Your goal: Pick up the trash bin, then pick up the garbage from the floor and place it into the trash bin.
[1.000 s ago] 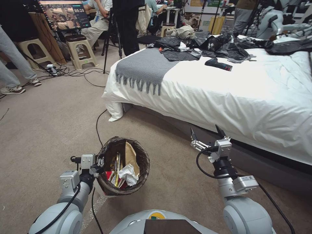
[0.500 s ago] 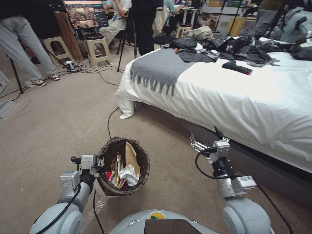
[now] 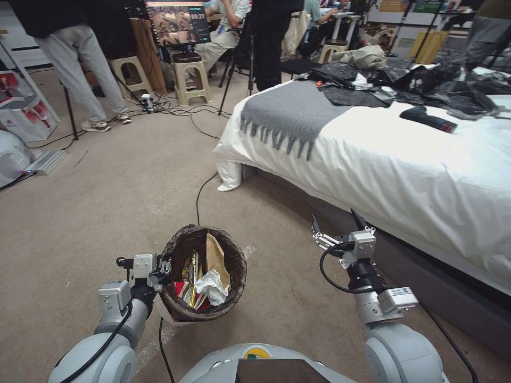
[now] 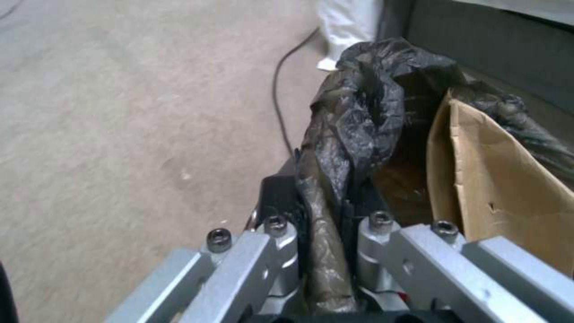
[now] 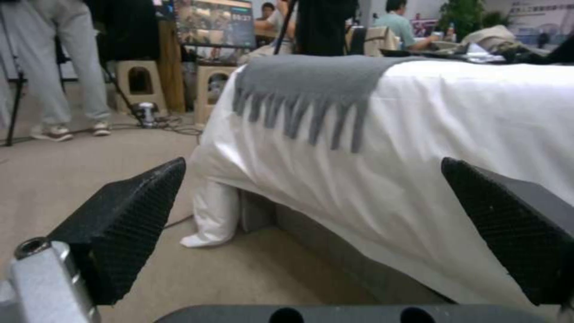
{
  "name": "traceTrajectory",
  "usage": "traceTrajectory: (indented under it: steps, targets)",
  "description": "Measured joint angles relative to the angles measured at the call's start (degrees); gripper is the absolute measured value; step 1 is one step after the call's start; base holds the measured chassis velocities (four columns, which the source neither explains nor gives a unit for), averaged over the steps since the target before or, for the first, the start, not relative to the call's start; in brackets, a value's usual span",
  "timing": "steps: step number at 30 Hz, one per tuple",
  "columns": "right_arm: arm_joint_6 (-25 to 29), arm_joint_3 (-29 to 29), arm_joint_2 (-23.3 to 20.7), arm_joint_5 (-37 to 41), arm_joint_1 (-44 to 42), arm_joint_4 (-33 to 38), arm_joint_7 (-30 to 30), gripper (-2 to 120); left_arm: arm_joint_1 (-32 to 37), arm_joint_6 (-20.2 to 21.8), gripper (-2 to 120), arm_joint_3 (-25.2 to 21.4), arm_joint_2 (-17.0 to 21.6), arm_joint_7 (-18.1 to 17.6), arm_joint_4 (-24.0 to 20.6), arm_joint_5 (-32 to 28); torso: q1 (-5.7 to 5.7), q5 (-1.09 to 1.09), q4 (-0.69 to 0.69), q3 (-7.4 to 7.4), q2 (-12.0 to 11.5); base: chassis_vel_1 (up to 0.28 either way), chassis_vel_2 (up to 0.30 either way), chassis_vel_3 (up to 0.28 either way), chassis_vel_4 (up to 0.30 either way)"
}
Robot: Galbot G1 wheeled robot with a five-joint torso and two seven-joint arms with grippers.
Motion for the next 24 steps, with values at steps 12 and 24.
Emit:
traceTrajectory:
  steps: [12, 24]
  targets:
    - [-0.02, -0.03, -0.11, 0.14, 0.09, -0.36, -0.05, 100, 0.0, -0.07, 7, 0.03, -0.09, 0.04, 0.0, 0.02, 0.0, 0.0, 0.0, 0.0, 0.0, 0.066, 0.07, 0.067, 0.068]
    - [-0.61, -0.45, -0.34, 0.14, 0.47, -0.63, -0.04, 100, 0.04, -0.12, 7, 0.1, -0.13, 0.05, 0.0, 0.02, 0.0, 0.0, 0.0, 0.0, 0.0, 0.055, 0.062, 0.062, 0.063]
